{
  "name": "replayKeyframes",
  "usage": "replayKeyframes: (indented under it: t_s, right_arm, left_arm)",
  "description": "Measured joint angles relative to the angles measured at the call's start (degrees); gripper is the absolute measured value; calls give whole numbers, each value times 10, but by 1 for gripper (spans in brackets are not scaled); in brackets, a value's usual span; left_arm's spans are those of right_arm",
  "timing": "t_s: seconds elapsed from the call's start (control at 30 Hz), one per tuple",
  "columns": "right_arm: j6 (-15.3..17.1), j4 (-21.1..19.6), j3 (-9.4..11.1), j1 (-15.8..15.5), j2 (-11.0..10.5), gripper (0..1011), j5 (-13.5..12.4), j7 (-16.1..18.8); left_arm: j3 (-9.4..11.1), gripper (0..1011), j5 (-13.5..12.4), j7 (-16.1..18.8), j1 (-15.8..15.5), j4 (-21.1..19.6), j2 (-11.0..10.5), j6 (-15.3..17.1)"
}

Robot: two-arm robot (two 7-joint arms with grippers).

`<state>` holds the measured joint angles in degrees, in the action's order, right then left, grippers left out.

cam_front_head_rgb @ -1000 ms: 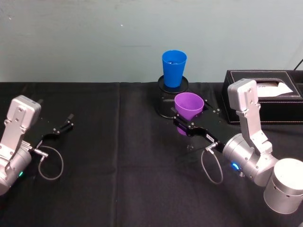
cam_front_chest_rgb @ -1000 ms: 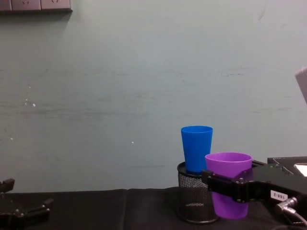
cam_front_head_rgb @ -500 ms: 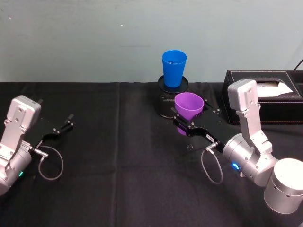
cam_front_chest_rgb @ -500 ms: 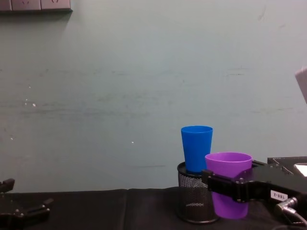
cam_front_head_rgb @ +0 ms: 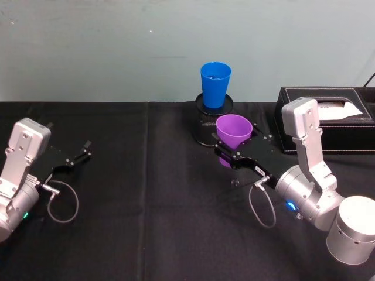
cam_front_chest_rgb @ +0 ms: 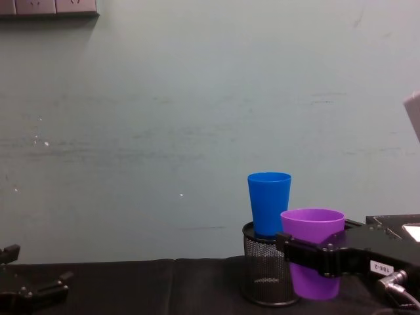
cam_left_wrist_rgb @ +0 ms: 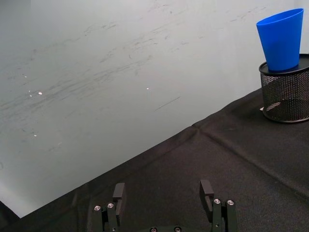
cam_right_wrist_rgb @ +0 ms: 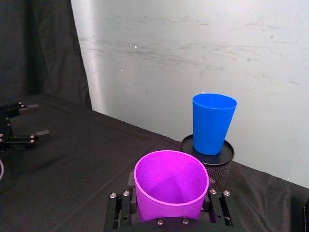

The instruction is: Pick up one cup with a gripper and tap it against the other cup.

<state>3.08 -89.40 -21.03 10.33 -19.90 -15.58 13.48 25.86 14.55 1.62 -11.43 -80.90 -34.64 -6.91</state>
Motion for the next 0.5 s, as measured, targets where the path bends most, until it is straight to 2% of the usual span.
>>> replayKeyframes:
  t_s: [0.5]
  right_arm:
    - [0, 0, 0, 0, 0, 733, 0, 0]
  left_arm:
    - [0, 1000, 0, 0, 0, 0, 0, 0]
